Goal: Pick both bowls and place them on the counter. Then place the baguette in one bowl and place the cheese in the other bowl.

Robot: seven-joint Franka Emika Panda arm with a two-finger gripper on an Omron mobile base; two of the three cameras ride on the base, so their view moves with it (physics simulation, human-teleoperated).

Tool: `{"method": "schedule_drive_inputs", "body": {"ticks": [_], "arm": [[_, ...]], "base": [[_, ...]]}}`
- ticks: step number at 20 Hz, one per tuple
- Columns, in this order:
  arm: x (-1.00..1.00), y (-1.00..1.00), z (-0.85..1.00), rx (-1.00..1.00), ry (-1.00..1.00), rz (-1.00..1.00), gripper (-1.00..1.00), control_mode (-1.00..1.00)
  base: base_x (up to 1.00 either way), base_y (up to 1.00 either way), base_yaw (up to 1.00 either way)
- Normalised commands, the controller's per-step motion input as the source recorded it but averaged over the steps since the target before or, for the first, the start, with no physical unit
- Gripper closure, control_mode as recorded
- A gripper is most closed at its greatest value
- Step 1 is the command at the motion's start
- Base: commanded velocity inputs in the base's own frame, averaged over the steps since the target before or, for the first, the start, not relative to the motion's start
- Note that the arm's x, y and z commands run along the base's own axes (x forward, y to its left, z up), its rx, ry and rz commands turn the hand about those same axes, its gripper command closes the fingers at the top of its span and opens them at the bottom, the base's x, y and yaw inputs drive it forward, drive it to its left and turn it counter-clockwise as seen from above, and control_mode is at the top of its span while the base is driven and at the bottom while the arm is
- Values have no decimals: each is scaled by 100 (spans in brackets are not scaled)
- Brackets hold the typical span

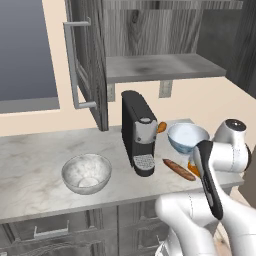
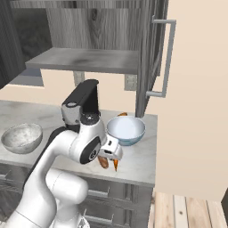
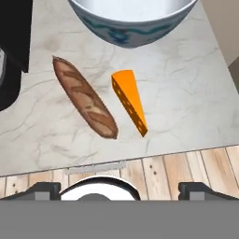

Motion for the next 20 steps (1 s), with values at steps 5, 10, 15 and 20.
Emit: {"method": "schedule_drive_inputs", "body": {"ticks": [5, 10, 15, 20], "arm": [[26, -16, -23, 0, 1, 0, -100, -100], [34, 0, -17, 0, 6, 1, -100, -100], [27, -5, -18, 0, 5, 0, -100, -100], [27, -11, -19, 0, 7, 0, -100, -100]], "base": [[0, 0, 0], [0, 0, 0], [0, 0, 0], [0, 0, 0]]}}
